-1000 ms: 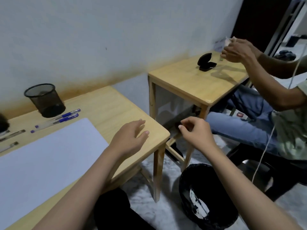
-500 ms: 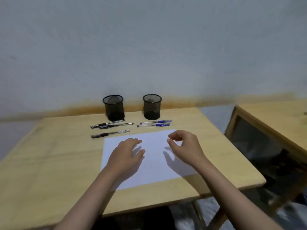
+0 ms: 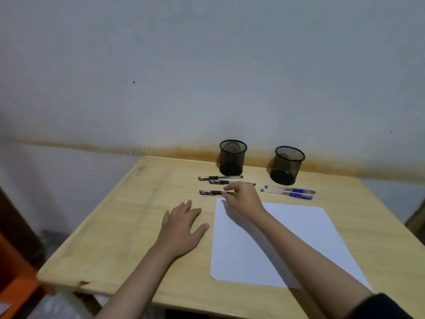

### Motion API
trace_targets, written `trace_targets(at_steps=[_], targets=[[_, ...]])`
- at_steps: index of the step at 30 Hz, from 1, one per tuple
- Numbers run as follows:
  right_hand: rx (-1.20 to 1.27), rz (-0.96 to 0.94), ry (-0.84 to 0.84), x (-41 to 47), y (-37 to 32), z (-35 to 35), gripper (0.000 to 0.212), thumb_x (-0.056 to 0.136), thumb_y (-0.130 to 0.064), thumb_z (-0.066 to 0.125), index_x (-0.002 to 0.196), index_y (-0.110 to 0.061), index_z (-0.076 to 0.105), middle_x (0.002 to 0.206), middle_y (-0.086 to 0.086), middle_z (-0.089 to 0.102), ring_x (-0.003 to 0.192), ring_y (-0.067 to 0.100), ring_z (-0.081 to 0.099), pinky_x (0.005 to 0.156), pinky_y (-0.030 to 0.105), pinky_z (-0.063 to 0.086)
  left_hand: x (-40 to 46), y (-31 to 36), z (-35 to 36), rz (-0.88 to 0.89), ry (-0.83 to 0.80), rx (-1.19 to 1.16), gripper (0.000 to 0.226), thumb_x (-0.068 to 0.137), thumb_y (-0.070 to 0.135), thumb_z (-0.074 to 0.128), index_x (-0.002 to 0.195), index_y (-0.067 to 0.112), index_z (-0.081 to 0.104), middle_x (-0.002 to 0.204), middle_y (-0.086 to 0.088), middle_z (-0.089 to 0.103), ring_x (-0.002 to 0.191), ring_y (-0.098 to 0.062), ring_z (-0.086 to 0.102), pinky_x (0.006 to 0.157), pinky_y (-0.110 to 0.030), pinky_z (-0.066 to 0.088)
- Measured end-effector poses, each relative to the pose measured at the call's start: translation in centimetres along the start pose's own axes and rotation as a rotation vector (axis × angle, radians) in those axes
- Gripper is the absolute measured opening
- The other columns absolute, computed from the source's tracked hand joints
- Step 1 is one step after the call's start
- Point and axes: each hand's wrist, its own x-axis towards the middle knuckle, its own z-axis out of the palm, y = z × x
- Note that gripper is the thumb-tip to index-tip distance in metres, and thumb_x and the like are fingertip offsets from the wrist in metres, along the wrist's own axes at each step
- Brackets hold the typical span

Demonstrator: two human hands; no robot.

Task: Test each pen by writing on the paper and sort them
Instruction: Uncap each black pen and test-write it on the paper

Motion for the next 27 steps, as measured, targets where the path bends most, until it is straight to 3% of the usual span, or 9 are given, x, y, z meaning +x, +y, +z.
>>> trace_targets(at_steps=[10, 16, 20, 23, 27], targets=[[-0.166, -0.075, -0.08, 3.2, 0.0, 1.3, 0.018, 0.085, -0.018, 0.059, 0.095, -0.018, 0.074, 0.097, 0.002, 0.072, 0.096, 0.024, 0.061, 0.081, 0.038, 0.05, 0.1, -0.2, 0.2, -0.007, 0.026, -0.054, 0.055, 0.087, 0.053, 0.05, 0.136, 0.031, 0.041, 0.156, 0.003, 0.022, 0.144, -0.016, 0.014, 0.116, -0.048, 0.007], [-0.122, -0.281, -0.095, 0.9, -1.0, -0.8, 0.019, 0.088, -0.015, 0.057, 0.096, -0.018, 0.073, 0.097, 0.001, 0.069, 0.099, 0.021, 0.056, 0.085, 0.039, 0.046, 1.1, 0.5, -0.7, 0.108, 0.329, -0.303, 0.055, 0.082, 0.037, 0.058, 0.135, 0.027, 0.044, 0.139, 0.005, 0.047, 0.126, -0.016, 0.044, 0.102, -0.043, 0.041], [-0.138, -0.353, -0.118, -0.8, -1.7, -2.2, 0.019, 0.091, -0.018, 0.055, 0.097, -0.021, 0.072, 0.096, -0.002, 0.068, 0.1, 0.023, 0.052, 0.088, 0.043, 0.043, 1.9, 2.1, -1.3, 0.186, 0.386, -0.424, 0.027, 0.082, 0.009, 0.066, 0.107, 0.017, 0.068, 0.102, 0.004, 0.063, 0.095, -0.012, 0.06, 0.077, -0.028, 0.054], [-0.199, -0.511, 0.023, -1.9, -1.5, -3.0, 0.018, 0.09, -0.023, 0.056, 0.101, -0.021, 0.07, 0.097, 0.0, 0.063, 0.099, 0.024, 0.053, 0.088, 0.039, 0.038, 2.2, 3.1, -1.7, 0.142, 0.433, -0.491, 0.016, 0.08, 0.003, 0.068, 0.092, 0.012, 0.074, 0.082, 0.006, 0.067, 0.082, -0.004, 0.06, 0.068, -0.008, 0.043], [-0.129, -0.667, 0.258, -4.5, -0.9, -2.8, 0.014, 0.084, -0.032, 0.061, 0.084, -0.02, 0.068, 0.078, -0.005, 0.061, 0.081, 0.014, 0.052, 0.074, 0.025, 0.03, 2.2, 4.2, -2.6, -0.042, 0.419, -0.781, 0.014, 0.079, 0.006, 0.07, 0.088, 0.016, 0.075, 0.083, 0.005, 0.072, 0.081, -0.005, 0.065, 0.07, -0.017, 0.048]])
